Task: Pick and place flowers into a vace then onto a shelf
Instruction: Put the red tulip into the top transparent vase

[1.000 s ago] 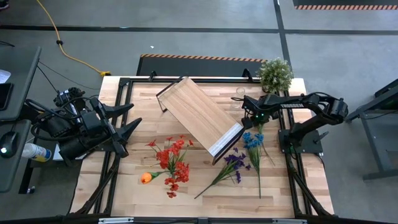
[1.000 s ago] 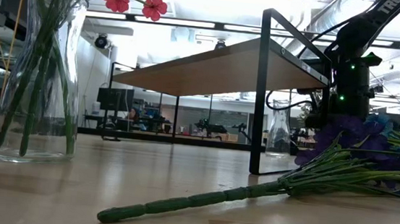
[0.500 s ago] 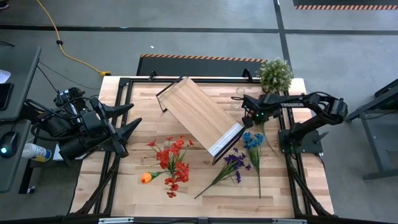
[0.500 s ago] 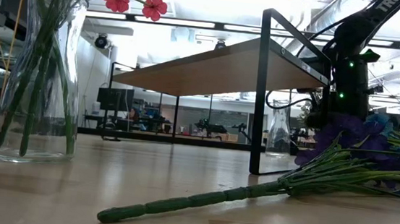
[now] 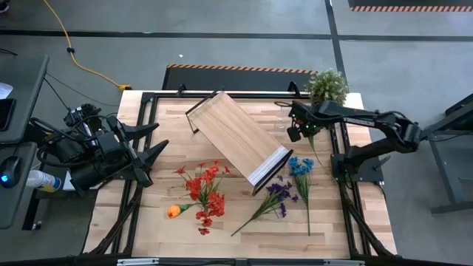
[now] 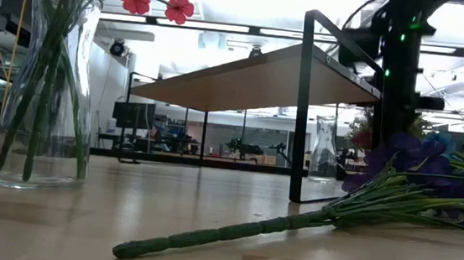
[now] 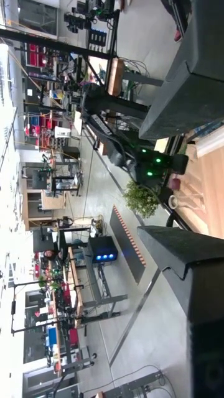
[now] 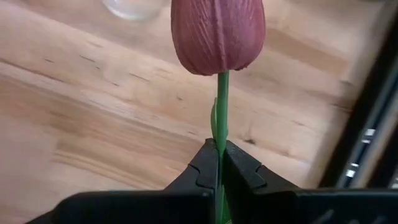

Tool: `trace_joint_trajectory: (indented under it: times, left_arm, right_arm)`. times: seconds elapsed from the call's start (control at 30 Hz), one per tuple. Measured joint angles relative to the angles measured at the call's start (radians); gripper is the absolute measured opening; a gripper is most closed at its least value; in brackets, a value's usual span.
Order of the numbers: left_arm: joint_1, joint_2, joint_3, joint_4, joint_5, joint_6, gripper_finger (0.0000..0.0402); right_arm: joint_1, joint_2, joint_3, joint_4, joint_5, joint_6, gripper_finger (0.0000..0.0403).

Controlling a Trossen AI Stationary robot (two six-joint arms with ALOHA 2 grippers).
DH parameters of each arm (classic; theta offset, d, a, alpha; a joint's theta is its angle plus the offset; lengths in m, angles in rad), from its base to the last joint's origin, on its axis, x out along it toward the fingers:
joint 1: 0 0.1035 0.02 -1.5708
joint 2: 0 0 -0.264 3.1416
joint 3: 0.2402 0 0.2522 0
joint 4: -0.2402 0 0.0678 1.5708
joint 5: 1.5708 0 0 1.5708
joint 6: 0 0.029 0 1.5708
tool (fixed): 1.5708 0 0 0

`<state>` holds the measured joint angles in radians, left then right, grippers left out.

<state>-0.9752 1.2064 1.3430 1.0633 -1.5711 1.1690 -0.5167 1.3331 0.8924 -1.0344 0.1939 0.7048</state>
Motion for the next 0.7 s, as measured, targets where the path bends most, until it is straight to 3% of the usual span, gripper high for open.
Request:
trace_joint_trajectory:
  times: [0.3,0.7]
  left_arm:
    - [0.000,0.000,0.000,0.000,0.000,0.000,0.0272]
    - [0.000,0.000,0.000,0.000,0.000,0.000,0.0270]
  right_arm:
    - [0.000,-0.128,0.188,-0.139,0.089,0.014,0.0004]
    - [0.000,-0.266,0.481,-0.161,0.171,-0.005,0.0004]
